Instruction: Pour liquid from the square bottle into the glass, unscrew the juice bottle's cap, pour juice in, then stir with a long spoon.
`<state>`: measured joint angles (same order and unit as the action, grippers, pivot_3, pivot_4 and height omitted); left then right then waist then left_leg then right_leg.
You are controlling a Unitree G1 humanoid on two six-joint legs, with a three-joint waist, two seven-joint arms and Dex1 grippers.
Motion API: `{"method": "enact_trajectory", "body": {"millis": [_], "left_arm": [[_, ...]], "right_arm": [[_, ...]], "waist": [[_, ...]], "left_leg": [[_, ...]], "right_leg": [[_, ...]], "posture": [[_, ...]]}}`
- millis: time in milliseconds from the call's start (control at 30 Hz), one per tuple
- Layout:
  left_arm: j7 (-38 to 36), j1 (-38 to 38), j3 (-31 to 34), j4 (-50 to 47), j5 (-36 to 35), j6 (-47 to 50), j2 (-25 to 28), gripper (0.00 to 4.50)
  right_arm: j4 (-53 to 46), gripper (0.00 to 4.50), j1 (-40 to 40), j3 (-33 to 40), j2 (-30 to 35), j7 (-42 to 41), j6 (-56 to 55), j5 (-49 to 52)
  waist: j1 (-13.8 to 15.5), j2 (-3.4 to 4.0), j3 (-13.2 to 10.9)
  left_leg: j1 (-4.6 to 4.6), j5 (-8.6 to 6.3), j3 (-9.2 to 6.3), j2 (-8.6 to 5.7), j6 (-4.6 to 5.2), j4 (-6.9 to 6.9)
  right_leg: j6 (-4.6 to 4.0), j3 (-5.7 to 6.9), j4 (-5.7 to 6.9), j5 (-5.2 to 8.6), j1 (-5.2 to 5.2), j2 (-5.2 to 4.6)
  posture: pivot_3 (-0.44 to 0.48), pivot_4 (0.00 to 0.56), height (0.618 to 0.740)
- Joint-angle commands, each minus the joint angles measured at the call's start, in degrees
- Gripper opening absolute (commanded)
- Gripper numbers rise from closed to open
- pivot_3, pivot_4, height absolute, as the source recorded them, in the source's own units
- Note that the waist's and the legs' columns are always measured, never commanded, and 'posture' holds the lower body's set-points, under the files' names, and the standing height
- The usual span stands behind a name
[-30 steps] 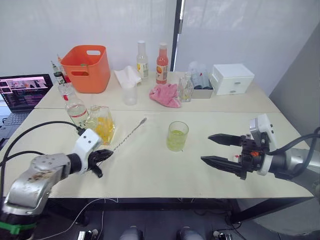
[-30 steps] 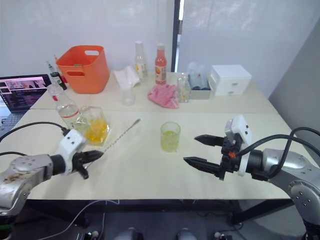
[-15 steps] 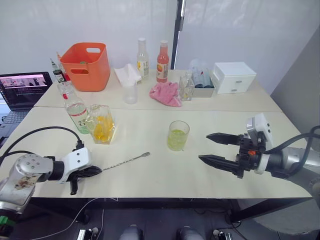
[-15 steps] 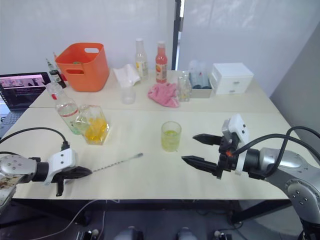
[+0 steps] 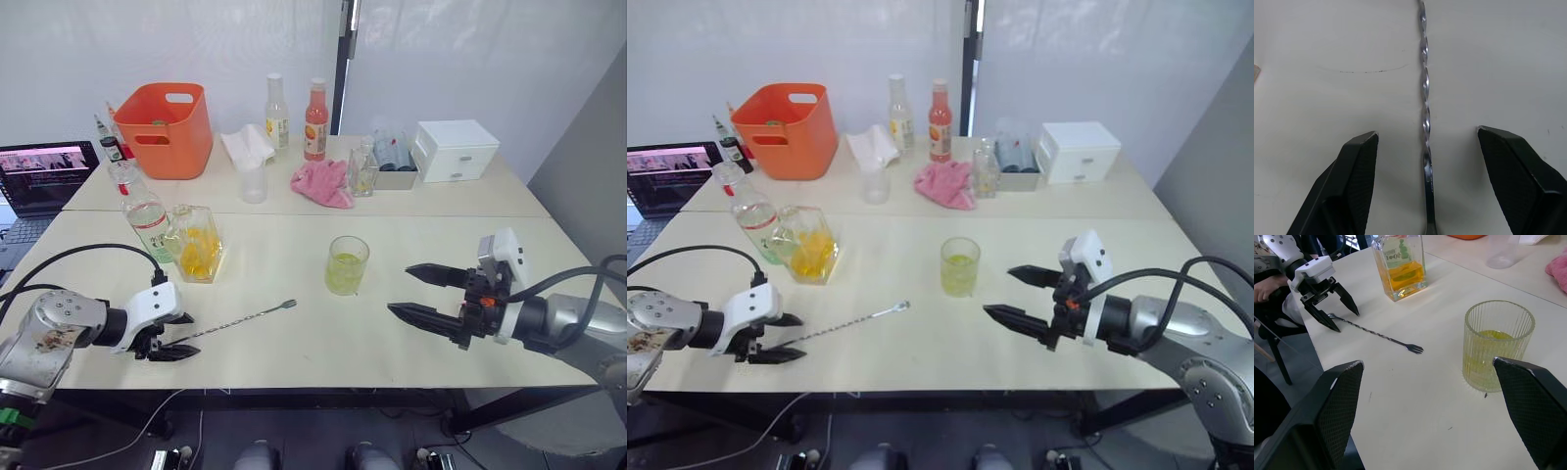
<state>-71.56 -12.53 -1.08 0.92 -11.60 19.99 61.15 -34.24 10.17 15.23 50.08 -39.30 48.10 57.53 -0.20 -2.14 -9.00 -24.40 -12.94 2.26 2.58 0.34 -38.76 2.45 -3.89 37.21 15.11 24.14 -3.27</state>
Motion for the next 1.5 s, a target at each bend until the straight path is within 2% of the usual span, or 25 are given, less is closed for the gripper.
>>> {"method": "enact_trajectory", "body": {"millis": [33, 67, 333, 600, 700, 767, 1067, 1333, 1500], "left_arm": [[0.08, -1.56, -0.7, 0.03, 0.35, 0.81, -0.61, 3.24], [0.18, -1.78, -0.97, 0.25, 0.54, 0.84, -0.87, 2.68], [-0.75, -1.78, -2.48, 0.08, 0.73, 0.31, -2.57, 0.05], [-3.59, -2.95, 1.1, 0.52, -3.6, 0.36, -3.13, 0.02], [-6.76, -4.16, 4.73, 0.83, -8.52, 3.03, -1.81, 0.02], [-7.63, -3.93, 5.62, 0.56, -9.26, 3.71, -0.62, 0.02], [-12.16, -1.04, 11.36, -6.39, -17.96, 9.63, 2.6, 0.02], [-7.4, -4.4, 14.64, -14.96, -28.32, 21.14, 1.39, 0.02], [1.16, -10.05, 15.12, -18.51, -35.53, 27.81, -4.22, 0.02]], "right_arm": [[-1.82, 4.5, -0.16, 1.5, -0.35, 0.71, -1.02, 0.23], [-1.9, 4.5, -0.21, 1.56, -0.39, 0.85, -1.0, 0.26], [-2.36, 4.5, -1.05, 2.13, -0.2, 1.59, -1.06, 0.44], [-1.89, 4.5, -0.86, 1.56, -0.26, 1.7, -1.38, -0.16], [-1.59, 4.5, -0.47, 1.18, -0.43, 1.64, -1.49, -0.26], [-1.35, 4.5, -0.35, 1.12, -0.48, 1.47, -1.58, -0.32], [1.54, 4.5, -0.52, -0.31, -1.66, -0.98, -2.66, -2.23], [0.44, 4.5, -1.54, -1.42, -9.54, 4.56, -0.24, 4.04], [-1.08, 4.5, 2.32, -3.51, -16.41, 13.75, 0.58, 10.46]], "waist": [[0.02, 0.0, 0.0], [0.01, 0.0, 0.0], [-0.01, 0.0, 0.0], [0.03, 0.0, 0.0], [-0.05, -0.01, 0.0], [-0.17, -0.01, 0.0], [-0.45, -0.01, -0.01], [-0.48, -0.01, -0.01], [-0.57, -0.02, -0.01]], "left_leg": [[0.0, 0.0, 0.0, 0.0, 0.0, 0.0], [0.0, 0.0, 0.0, -0.01, 0.0, -0.01], [0.02, 0.0, 0.0, -0.02, 0.0, -0.02], [0.01, 0.0, -0.01, -0.04, 0.0, -0.05], [0.0, 0.0, -0.01, -0.02, 0.0, -0.05], [-0.01, 0.0, -0.02, -0.01, 0.0, -0.09], [0.07, 0.0, -0.02, -0.04, 0.0, -0.12], [0.05, 0.0, -0.09, -0.04, 0.0, -0.16], [0.08, 0.01, -0.11, -0.05, 0.0, -0.23]], "right_leg": [[0.0, 0.0, 0.0, 0.0, 0.0, 0.0], [0.0, 0.0, 0.0, 0.0, -0.01, 0.0], [0.01, -0.02, 0.03, 0.0, -0.03, 0.0], [0.02, -0.03, 0.06, -0.01, -0.03, 0.0], [0.02, -0.03, 0.08, -0.01, 0.0, 0.02], [0.02, -0.03, 0.15, -0.01, 0.02, 0.04], [0.01, -0.06, 0.4, 0.0, 0.04, 0.04], [0.03, -0.06, 0.45, 0.01, 0.02, 0.08], [0.03, -0.08, 0.56, 0.01, 0.02, 0.12]], "posture": [[0.0, 0.15, 0.715], [0.0, 0.15, 0.715], [0.0, 0.15, 0.715], [0.0, 0.15, 0.715], [0.0, 0.15, 0.715], [0.0, 0.15, 0.715], [0.0, 0.15, 0.715], [0.0, 0.15, 0.715], [0.0, 0.15, 0.715]]}}
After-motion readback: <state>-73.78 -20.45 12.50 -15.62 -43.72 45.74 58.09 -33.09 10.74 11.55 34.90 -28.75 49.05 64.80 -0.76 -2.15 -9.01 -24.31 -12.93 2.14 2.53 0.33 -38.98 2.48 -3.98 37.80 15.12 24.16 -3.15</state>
